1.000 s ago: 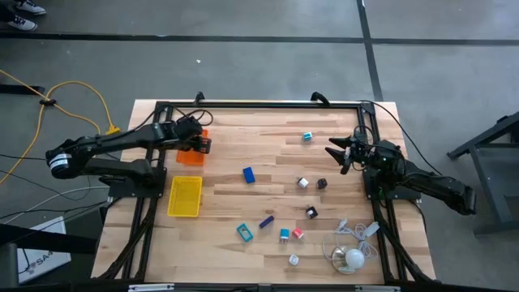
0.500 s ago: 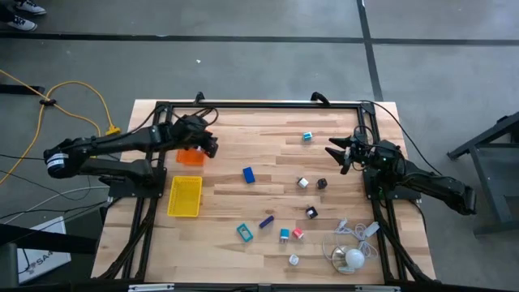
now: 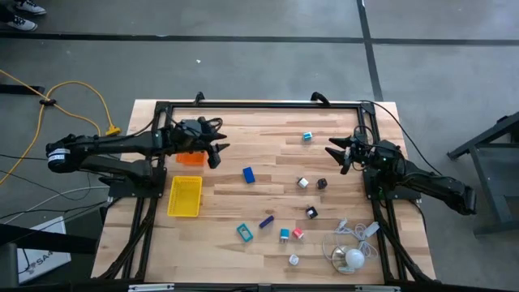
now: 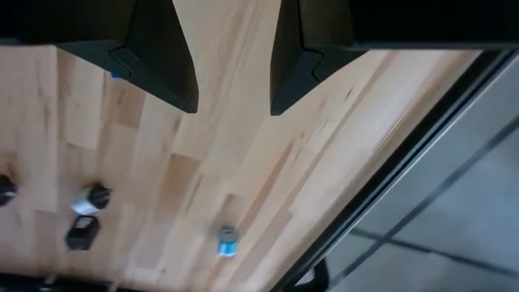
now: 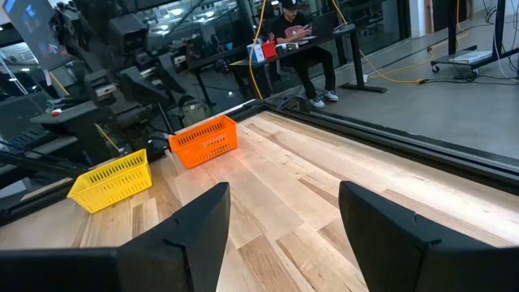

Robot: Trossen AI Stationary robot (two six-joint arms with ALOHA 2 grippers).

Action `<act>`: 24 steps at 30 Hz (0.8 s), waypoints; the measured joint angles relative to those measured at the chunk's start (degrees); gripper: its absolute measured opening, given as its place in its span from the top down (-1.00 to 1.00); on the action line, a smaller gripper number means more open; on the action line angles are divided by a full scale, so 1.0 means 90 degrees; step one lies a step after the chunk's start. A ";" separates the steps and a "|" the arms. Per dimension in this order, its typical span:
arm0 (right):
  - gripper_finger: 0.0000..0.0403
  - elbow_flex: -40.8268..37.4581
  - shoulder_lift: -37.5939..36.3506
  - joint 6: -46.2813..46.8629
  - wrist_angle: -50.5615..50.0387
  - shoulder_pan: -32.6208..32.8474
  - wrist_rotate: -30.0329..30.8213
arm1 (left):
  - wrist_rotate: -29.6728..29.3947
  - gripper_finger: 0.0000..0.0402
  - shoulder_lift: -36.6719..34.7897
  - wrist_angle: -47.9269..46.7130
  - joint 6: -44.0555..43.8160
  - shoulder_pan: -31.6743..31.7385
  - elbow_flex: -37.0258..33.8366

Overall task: Pick & Place Office items
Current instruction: Put the top dark blue timer into the orange basket

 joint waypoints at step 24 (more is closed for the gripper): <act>-0.09 0.0000 0.0002 0.0000 0.0000 0.0000 0.0000 | 0.1329 0.26 0.1358 -0.0891 0.1865 -0.0044 0.0945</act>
